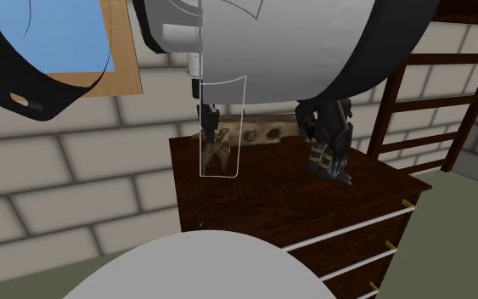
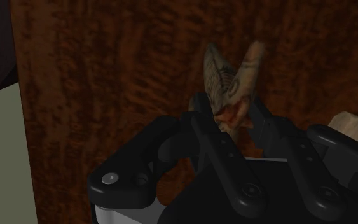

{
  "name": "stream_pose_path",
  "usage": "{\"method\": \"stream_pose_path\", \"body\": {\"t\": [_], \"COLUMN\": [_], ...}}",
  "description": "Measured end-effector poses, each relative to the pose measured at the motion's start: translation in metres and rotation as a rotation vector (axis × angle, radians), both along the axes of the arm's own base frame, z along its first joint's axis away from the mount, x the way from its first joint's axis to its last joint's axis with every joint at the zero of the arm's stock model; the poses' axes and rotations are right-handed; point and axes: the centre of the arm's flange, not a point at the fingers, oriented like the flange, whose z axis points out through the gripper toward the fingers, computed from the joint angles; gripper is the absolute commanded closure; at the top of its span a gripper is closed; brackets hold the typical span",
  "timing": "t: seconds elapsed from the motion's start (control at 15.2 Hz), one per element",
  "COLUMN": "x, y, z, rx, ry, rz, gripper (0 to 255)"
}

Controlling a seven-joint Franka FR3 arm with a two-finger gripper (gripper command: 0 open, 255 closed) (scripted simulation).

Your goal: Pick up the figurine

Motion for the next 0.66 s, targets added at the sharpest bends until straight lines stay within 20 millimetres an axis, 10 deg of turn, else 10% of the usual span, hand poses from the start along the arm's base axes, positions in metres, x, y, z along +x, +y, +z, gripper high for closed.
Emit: {"method": "stream_pose_path", "body": {"t": [0.66], "x": [0.000], "y": [-0.001], "z": [0.050], "rx": [0.000], "ry": [0.000], "rz": [0.000], "gripper": [255]}}
